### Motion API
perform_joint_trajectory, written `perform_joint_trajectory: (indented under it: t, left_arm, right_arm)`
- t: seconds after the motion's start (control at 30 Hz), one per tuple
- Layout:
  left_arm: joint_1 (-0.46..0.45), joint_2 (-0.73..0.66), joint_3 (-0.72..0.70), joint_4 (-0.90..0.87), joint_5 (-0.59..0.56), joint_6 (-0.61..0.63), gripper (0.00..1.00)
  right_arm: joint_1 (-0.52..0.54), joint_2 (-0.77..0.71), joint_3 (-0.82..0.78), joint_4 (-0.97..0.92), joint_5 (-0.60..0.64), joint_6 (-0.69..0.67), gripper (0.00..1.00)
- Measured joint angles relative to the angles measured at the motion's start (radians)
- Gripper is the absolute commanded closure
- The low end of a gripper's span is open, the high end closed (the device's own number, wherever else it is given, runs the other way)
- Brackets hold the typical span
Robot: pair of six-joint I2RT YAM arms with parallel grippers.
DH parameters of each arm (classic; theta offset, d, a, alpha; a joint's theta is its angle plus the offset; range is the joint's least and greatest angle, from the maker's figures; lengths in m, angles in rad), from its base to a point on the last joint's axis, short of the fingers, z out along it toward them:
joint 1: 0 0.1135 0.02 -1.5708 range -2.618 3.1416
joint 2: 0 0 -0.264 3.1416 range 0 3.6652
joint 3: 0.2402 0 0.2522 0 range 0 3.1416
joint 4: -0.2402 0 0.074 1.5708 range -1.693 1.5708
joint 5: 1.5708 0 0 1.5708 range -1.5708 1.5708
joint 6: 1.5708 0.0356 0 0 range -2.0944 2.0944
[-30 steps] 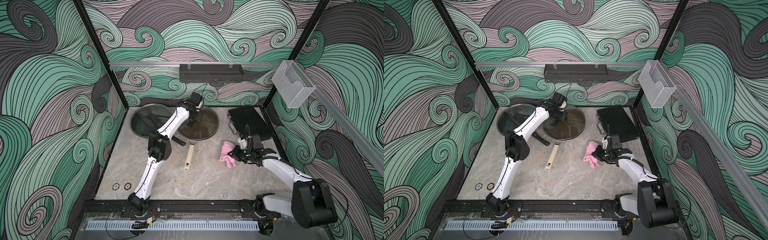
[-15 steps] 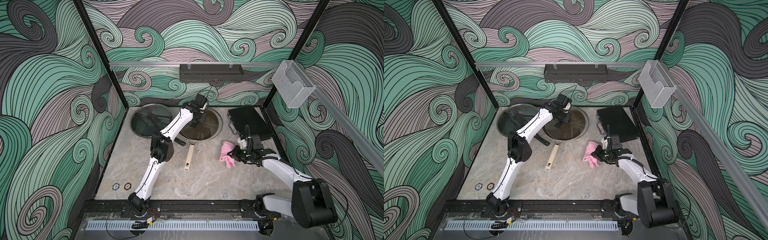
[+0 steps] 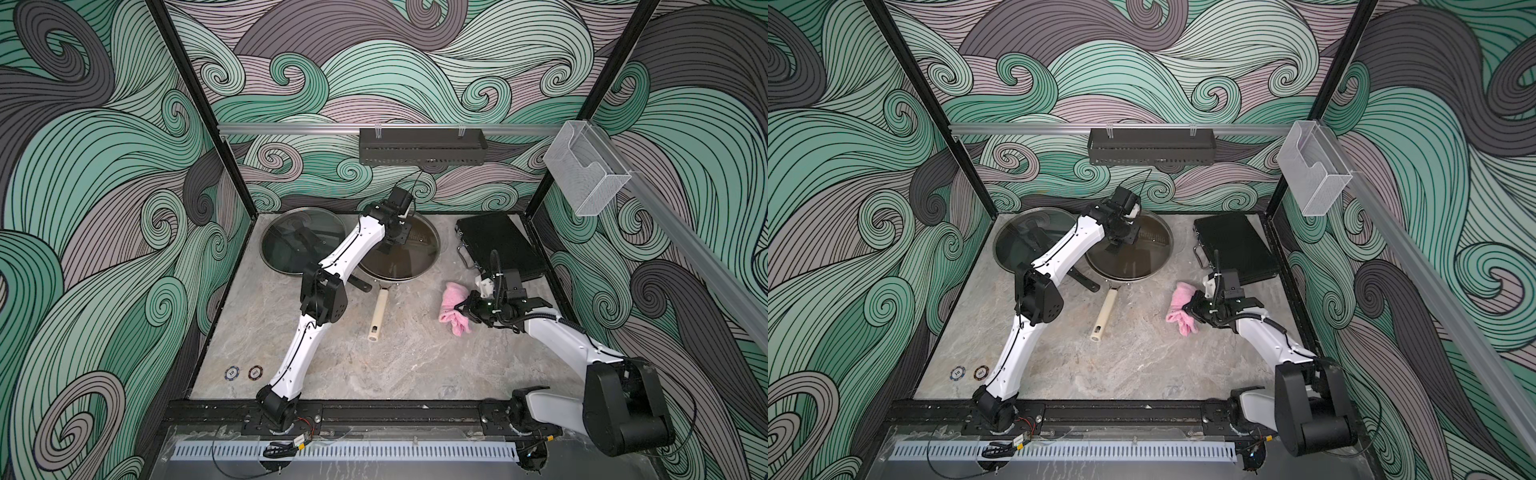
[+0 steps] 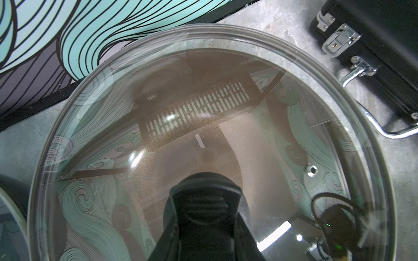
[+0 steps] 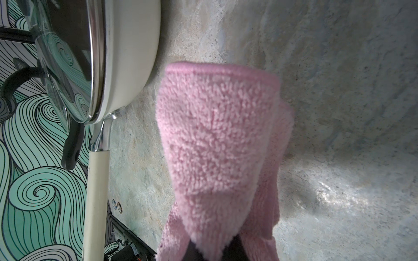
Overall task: Wipe the pot lid with a cloth
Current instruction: Place the pot lid on the cooking pot.
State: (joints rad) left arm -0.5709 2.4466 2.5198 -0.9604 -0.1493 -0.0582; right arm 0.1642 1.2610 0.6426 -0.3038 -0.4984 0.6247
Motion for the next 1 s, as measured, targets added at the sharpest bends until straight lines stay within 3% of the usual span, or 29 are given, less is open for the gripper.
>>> perform_joint_trajectory:
  t: [0.4, 0.67, 0.77, 0.87, 1.0]
  left_arm:
    - [0.003, 0.0, 0.0, -0.024, 0.003, 0.006, 1.0]
    - [0.008, 0.0, 0.0, -0.025, 0.029, -0.003, 0.68]
    - [0.01, 0.0, 0.0, -0.026, 0.031, -0.01, 0.66]
    - [0.012, 0.0, 0.0, -0.027, 0.034, -0.018, 0.55]
    - [0.013, -0.018, 0.0, 0.002, 0.035, -0.036, 0.49]
  right_arm:
    - [0.0, 0.0, 0.0, 0.008, 0.0, 0.004, 1.0]
    - [0.0, 0.0, 0.0, 0.008, 0.0, 0.005, 1.0]
    - [0.0, 0.0, 0.0, 0.008, 0.0, 0.007, 1.0]
    - [0.0, 0.0, 0.0, 0.008, -0.001, 0.008, 1.0]
    - [0.003, 0.0, 0.0, 0.008, 0.0, 0.008, 1.0]
